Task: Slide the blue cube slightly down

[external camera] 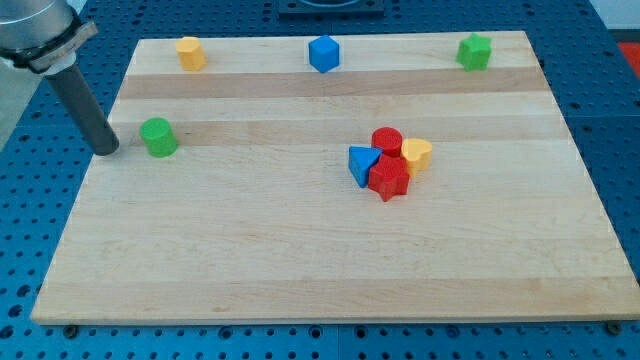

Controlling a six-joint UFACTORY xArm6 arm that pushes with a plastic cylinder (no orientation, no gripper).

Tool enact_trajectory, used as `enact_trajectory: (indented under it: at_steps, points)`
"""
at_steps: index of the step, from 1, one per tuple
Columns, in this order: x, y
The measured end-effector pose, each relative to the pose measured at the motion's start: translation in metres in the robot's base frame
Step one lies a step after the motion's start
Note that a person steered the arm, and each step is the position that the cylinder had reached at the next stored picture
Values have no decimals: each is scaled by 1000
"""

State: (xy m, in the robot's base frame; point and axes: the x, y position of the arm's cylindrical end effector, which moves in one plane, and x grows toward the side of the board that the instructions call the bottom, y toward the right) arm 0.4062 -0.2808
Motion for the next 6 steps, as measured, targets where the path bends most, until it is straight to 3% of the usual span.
enact_trajectory:
  at_steps: [2,4,6]
  points:
    - [-2,72]
    - [-37,99]
    - [-44,146]
